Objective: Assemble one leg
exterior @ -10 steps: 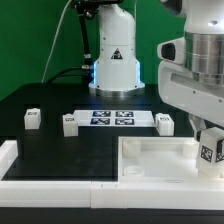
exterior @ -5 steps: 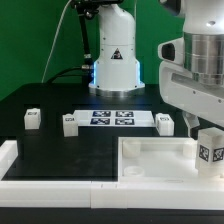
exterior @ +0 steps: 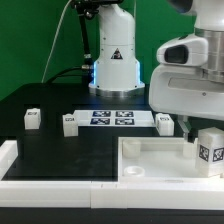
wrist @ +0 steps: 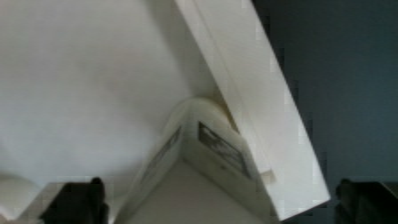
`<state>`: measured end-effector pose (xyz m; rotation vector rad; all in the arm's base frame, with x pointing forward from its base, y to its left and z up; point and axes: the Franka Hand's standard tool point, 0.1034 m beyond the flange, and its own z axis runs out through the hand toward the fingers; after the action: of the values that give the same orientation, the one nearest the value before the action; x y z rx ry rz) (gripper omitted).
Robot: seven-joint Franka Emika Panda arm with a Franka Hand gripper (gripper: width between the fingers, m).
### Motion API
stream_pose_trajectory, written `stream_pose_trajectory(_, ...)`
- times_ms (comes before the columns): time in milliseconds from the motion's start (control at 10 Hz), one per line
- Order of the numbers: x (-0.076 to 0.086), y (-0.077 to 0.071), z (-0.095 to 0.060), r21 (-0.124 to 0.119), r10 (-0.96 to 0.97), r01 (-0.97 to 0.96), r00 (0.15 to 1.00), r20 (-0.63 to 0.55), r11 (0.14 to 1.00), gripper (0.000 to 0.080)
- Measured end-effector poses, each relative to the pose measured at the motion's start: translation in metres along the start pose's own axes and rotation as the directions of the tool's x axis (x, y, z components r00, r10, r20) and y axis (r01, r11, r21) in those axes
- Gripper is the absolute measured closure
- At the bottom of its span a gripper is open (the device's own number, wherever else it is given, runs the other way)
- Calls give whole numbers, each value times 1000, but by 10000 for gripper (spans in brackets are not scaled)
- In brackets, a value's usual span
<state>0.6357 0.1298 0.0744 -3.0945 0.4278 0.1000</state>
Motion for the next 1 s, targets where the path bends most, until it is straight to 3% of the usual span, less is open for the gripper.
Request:
stream_pose_trajectory(300,1,3,1,-2,-328,328,945,0,945,150)
stream_pose_trajectory(600,3,7,1,-3,-559,559,829,2,829,150)
stream_pose_trajectory(800,3,7,1,-3,-561,561,828,2,828,150)
stream_pose_trajectory(900,3,7,1,-3,-561,561,828,2,828,236)
stream_pose_trajectory(1000,3,7,1,-3,-561,561,828,2,828,371)
